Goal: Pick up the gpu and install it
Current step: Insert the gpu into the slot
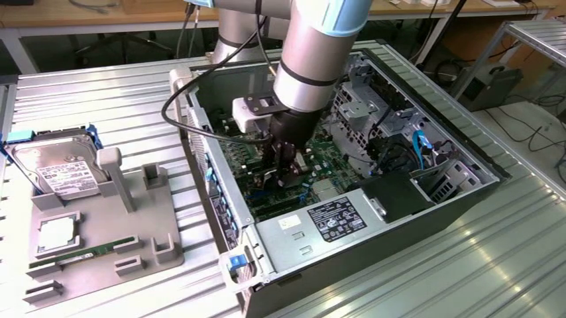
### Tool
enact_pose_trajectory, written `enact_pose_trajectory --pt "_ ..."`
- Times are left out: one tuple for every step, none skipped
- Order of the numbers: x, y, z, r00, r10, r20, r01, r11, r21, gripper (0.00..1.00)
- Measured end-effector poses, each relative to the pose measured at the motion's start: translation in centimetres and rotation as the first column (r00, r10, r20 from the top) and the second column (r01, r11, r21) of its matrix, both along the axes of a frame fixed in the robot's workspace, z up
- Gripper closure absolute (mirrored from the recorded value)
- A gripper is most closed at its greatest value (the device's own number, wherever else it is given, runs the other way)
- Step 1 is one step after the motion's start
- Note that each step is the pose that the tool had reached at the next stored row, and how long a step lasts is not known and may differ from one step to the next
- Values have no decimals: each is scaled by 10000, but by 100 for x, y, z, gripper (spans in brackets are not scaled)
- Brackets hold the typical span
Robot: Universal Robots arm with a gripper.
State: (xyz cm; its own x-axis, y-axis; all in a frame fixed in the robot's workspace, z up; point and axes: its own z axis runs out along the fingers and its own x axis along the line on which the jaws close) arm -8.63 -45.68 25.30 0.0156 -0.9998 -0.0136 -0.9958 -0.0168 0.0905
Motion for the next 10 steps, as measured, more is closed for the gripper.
enact_pose_trajectory --pt "0 0 26 10000 1 -1 -1 10000 -1 42" --pt "0 1 55 10000 1 -1 -1 10000 -2 42" --pt "-1 5 110 10000 0 0 0 10000 0 42" --pt "-2 12 168 10000 0 -1 0 10000 -2 42" --pt "-3 17 192 10000 0 -1 0 10000 -2 42" --pt "-4 24 216 10000 1 0 -1 10000 -1 42" --pt "-8 36 241 10000 2 3 -2 10000 1 44" --pt "-11 43 247 10000 2 6 -2 10000 1 50" --pt "-18 51 250 10000 2 15 -2 10000 -1 50" --pt "-31 62 250 10000 2 36 -2 10000 0 56"
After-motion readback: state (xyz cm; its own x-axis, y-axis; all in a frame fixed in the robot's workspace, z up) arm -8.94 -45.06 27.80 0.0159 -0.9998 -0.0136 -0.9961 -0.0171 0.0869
